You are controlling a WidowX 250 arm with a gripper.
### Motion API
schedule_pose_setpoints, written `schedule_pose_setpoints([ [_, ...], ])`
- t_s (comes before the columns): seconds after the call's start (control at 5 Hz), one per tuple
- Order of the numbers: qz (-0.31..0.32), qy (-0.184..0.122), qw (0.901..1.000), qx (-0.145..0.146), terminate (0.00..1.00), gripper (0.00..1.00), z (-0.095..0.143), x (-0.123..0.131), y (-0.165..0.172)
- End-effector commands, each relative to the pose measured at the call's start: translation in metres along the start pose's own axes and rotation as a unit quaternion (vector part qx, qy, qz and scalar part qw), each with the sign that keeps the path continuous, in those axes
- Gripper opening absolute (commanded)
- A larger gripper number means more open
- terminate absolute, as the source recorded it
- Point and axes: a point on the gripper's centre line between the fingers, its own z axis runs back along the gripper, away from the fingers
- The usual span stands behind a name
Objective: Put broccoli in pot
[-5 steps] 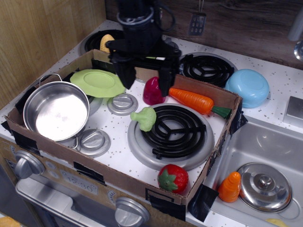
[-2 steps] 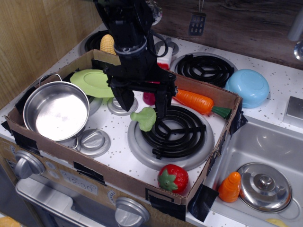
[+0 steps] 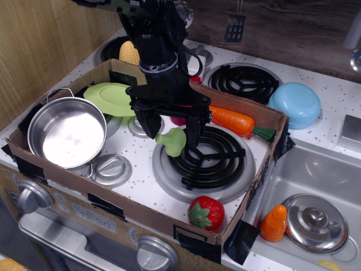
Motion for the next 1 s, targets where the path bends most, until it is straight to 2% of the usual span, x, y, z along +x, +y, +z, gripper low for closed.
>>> schedule_pose_setpoints([
  [0.0,0.011,0.003,0.9999,0.002,0.0,1.0,-0.007,0.012,-0.001],
  [0.4,0.004,0.003,1.0,-0.007,0.0,1.0,-0.023,0.011,-0.006],
  [0.6,0.0,-0.001,1.0,0.001,0.0,0.0,-0.019,0.012,-0.005],
  [0.8,-0.011,-0.009,0.9999,0.004,0.0,0.0,-0.006,0.013,-0.007],
])
